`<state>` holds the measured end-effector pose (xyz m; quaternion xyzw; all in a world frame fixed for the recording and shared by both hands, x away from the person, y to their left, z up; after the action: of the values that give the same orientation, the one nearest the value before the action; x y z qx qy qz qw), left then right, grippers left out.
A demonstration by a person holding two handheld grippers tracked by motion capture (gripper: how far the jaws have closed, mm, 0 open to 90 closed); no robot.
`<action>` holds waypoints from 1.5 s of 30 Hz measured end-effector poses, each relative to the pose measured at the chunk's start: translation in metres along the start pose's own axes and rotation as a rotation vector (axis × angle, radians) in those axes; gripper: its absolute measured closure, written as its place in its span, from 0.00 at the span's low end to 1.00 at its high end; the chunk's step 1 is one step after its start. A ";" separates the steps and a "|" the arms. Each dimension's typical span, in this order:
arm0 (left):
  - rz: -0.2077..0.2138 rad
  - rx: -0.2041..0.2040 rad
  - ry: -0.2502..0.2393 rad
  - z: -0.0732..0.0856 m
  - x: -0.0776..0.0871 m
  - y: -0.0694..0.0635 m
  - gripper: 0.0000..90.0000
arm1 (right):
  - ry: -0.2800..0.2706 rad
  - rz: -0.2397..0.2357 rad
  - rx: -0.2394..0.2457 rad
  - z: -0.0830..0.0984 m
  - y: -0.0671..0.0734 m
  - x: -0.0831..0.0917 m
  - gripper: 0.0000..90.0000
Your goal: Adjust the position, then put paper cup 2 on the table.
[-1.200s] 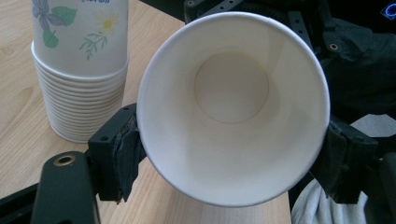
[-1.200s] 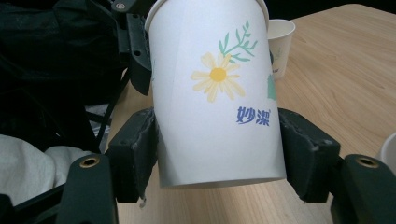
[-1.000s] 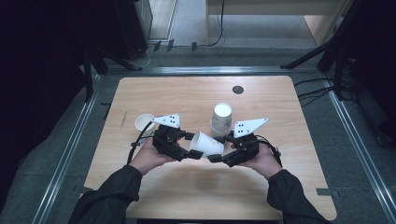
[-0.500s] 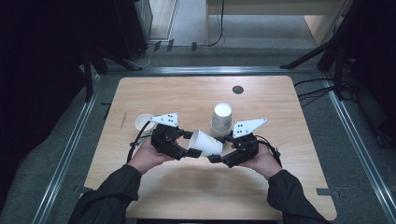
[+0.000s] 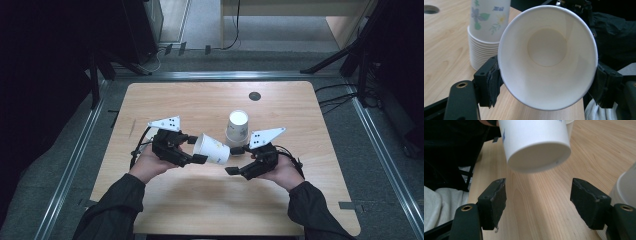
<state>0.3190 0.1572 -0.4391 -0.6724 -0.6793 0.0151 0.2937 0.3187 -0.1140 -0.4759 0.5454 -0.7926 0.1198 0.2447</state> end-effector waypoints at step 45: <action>-0.288 0.108 0.358 0.038 0.067 0.006 0.26 | 0.048 0.182 -0.066 0.014 -0.013 0.017 0.36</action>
<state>0.3138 0.2332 -0.4474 -0.5438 -0.7035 -0.1099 0.4441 0.3224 -0.1389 -0.4804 0.4598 -0.8364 0.1281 0.2694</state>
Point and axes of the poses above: each handheld gripper's, and its own axes: x roughly backward along the jaws, z roughly out of its underside, y roughly to its left, the point moved 2 cm from there along -x, roughly forward along the jaws, and after that the axes turned 13 degrees about z, right-handed, at the moved point
